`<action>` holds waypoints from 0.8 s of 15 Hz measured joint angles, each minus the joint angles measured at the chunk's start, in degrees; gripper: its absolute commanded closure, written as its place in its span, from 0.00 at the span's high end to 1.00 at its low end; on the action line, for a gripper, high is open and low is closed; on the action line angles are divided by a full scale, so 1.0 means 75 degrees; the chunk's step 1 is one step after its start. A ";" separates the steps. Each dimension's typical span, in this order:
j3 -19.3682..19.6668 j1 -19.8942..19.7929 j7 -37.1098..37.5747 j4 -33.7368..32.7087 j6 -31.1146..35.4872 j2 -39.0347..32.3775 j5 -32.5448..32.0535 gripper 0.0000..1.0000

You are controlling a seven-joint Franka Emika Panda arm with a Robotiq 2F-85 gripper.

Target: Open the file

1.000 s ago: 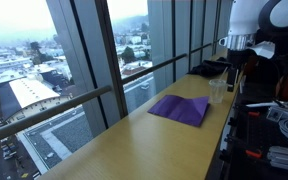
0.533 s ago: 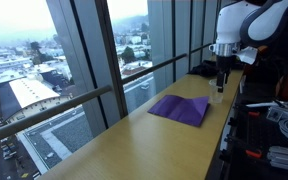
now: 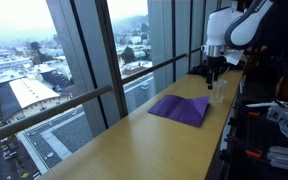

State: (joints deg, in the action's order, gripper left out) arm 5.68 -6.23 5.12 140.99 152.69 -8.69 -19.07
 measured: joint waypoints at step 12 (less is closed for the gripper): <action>0.0046 0.0355 0.0017 -0.0831 0.0000 -0.0701 0.0004 1.00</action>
State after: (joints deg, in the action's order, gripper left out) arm 6.02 -3.57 5.24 134.76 152.69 -13.95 -19.04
